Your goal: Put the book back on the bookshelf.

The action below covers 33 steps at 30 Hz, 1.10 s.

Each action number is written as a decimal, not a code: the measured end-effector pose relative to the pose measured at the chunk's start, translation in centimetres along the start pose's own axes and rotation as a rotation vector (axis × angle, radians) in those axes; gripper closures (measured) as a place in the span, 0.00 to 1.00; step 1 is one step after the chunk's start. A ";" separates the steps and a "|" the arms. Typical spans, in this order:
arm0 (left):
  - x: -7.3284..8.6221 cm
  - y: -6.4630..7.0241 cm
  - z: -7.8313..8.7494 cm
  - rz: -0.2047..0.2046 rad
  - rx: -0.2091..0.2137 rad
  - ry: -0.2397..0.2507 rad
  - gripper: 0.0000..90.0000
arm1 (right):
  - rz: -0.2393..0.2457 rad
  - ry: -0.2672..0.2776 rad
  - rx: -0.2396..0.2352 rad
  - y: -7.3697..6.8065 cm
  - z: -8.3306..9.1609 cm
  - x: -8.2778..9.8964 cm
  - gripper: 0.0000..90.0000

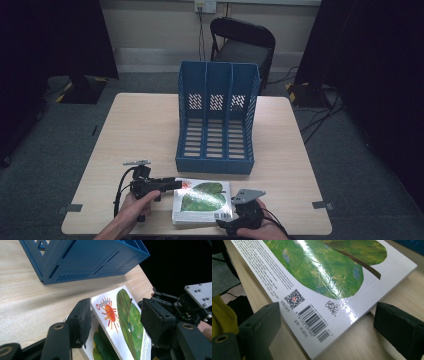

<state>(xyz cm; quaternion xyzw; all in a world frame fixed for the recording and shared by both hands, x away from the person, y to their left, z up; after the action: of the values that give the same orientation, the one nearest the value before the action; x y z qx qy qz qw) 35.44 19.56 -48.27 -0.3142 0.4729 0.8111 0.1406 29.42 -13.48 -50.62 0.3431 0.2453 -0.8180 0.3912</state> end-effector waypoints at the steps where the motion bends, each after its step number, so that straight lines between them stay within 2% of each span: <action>1: 0.0 0.0 0.0 0.001 0.006 0.003 0.46 | 0.004 0.003 -0.001 0.0 0.1 0.0 0.07; 3: -0.2 0.2 0.2 -0.014 0.035 0.030 0.46 | 0.021 0.022 -0.002 -0.1 0.1 -0.1 0.08; 4: -0.2 0.2 0.2 -0.014 0.035 0.030 0.46 | 0.021 0.022 -0.002 -0.1 0.1 -0.1 0.08; 5: -0.3 0.5 0.2 -0.037 0.045 0.047 0.46 | 0.051 0.050 0.004 -0.5 0.3 -0.3 0.09; 8: -0.3 0.9 -0.1 -0.055 0.029 0.047 0.42 | 0.074 0.058 0.014 -0.7 0.3 -0.4 0.09; 11: -0.4 1.0 -0.3 -0.051 0.025 0.056 0.41 | 0.093 0.072 0.021 -0.8 0.3 -0.4 0.09; 13: -0.4 1.0 -0.5 -0.043 0.038 0.051 0.41 | 0.101 0.086 0.013 -1.0 0.3 -0.5 0.10; 15: -0.2 1.3 -1.0 -0.043 0.076 0.017 0.43 | 0.124 0.096 0.016 -1.2 0.1 -0.5 0.09; 16: -0.2 1.3 -1.0 -0.043 0.076 0.017 0.43 | 0.131 0.100 0.015 -1.3 0.1 -0.5 0.10; 17: 0.1 1.8 -1.7 -0.074 0.057 -0.026 0.43 | 0.135 0.101 0.017 -1.4 0.0 -0.5 0.10; 19: 0.3 2.0 -2.1 -0.096 0.043 -0.058 0.41 | 0.136 0.102 0.016 -1.3 0.0 -0.5 0.10; 22: 0.3 2.0 -2.1 -0.103 0.032 -0.059 0.45 | 0.135 0.102 0.016 -1.3 0.0 -0.5 0.10; 25: 0.4 1.9 -2.3 -0.105 0.013 -0.088 0.46 | 0.117 0.103 0.009 -1.2 0.0 -0.6 0.10; 29: 0.7 2.0 -3.0 -0.102 0.032 -0.130 0.48 | 0.091 0.102 -0.012 -0.9 0.1 -0.8 0.12; 31: 0.9 2.0 -3.3 -0.115 0.030 -0.153 0.49 | 0.081 0.103 -0.018 -0.8 0.1 -0.9 0.12; 32: 0.9 2.0 -3.3 -0.115 0.030 -0.153 0.51 | 0.081 0.103 -0.018 -0.8 0.1 -0.9 0.12; 33: 1.0 2.0 -3.5 -0.113 0.030 -0.174 0.54 | 0.077 0.104 -0.022 -0.7 0.1 -0.9 0.13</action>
<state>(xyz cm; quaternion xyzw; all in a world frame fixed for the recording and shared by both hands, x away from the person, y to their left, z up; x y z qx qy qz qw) 34.95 15.49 -48.82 -0.2664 0.4525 0.8190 0.2313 29.18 -12.71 -49.76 0.3902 0.2608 -0.7806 0.4127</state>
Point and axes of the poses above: each handheld gripper's, and its own axes: z roughly backward along the jaws, x roughly out of its underside, y roughly to its right, the point moved 1 cm from there along -z, roughly forward along the jaws, and after that the axes turned 4 degrees about y, right-handed, at the moved point
